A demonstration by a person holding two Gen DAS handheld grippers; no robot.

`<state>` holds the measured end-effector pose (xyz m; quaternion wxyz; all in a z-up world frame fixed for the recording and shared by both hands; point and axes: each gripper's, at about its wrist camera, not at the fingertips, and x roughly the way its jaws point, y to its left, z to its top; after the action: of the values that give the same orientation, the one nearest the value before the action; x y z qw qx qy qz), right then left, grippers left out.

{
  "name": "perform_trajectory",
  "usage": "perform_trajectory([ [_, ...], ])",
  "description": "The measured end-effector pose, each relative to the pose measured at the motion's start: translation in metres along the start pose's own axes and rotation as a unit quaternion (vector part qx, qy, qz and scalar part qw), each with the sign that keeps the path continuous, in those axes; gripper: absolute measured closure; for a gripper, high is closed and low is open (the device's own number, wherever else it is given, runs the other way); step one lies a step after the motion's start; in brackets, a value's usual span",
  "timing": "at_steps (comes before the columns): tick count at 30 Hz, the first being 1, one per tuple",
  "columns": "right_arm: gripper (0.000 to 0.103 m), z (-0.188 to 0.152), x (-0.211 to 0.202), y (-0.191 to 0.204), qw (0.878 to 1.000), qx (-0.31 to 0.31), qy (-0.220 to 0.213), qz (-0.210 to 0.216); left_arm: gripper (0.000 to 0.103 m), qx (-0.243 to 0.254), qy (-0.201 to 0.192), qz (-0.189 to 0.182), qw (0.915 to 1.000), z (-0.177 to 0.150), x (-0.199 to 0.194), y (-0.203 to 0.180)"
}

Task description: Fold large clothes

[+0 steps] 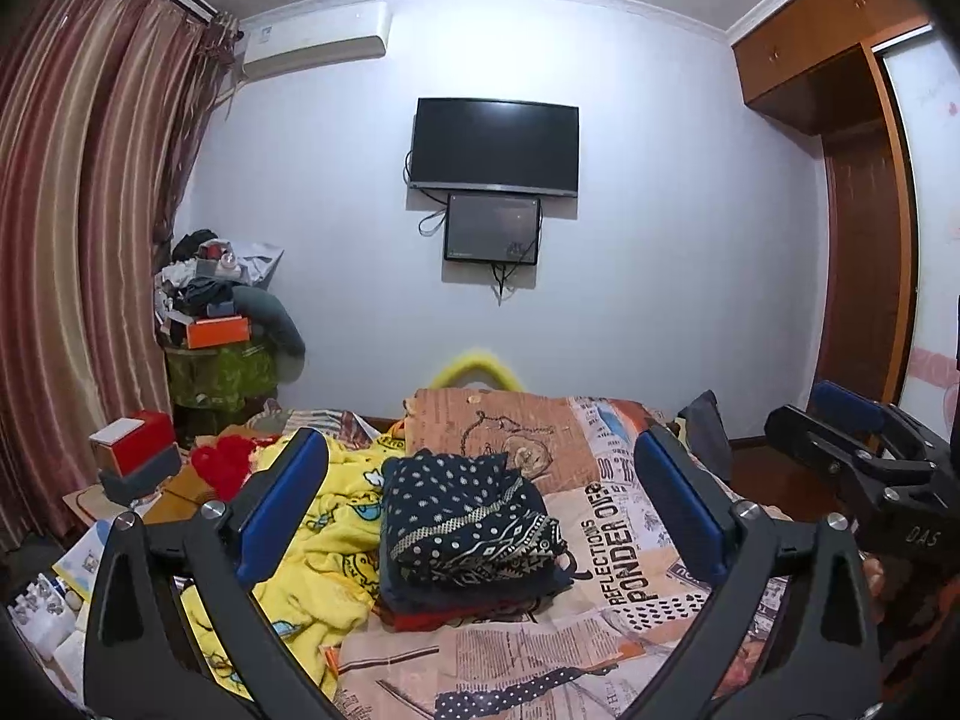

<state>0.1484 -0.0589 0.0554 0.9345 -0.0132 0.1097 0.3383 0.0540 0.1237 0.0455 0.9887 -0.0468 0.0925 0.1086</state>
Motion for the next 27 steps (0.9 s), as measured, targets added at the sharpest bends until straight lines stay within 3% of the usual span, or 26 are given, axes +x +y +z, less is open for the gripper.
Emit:
perform_trajectory([
  [27,0.0,-0.007,-0.003,-0.007,1.0,0.008,0.026,-0.007,0.0,-0.014,0.028,0.01,0.9995,-0.015,0.021,0.009],
])
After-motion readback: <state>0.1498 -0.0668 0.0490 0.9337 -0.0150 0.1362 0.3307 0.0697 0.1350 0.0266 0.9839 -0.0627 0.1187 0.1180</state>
